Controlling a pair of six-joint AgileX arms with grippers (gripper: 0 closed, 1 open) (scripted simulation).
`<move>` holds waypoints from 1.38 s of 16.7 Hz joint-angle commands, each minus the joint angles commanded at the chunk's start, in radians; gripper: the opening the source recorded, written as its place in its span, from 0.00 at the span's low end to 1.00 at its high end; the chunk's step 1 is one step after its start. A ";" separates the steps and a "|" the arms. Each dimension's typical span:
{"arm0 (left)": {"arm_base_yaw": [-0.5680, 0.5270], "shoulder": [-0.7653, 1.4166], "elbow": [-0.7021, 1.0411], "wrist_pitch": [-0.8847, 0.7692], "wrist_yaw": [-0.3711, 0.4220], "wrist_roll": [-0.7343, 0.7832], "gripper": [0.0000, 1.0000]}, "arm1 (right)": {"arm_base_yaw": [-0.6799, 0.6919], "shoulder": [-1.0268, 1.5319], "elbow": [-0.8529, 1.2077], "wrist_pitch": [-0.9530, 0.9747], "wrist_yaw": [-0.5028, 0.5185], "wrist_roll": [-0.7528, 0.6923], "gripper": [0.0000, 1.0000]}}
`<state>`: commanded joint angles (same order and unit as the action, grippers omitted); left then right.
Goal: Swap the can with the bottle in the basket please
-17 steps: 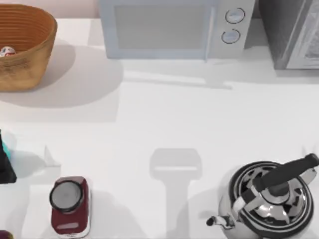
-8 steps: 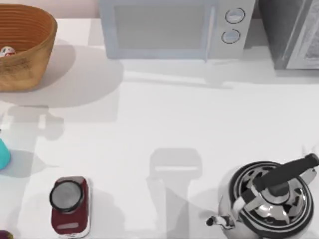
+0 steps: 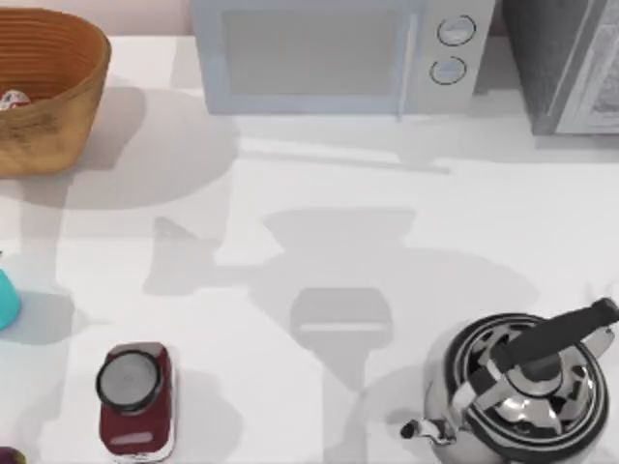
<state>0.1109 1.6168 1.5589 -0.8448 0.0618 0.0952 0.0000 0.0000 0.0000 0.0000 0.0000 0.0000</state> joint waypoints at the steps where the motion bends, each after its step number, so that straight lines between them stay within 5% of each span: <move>1: 0.003 0.093 0.095 -0.047 0.003 0.006 1.00 | 0.000 0.000 0.000 0.000 0.000 0.000 1.00; 12: 0.021 0.867 0.862 -0.428 0.027 0.054 1.00 | 0.000 0.000 0.000 0.000 0.000 0.000 1.00; 23: 0.017 0.953 0.926 -0.448 0.028 0.056 1.00 | 0.000 0.000 0.000 0.000 0.000 0.000 1.00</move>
<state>0.1278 2.5700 2.4849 -1.2929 0.0898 0.1515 0.0000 0.0000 0.0000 0.0000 0.0000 0.0000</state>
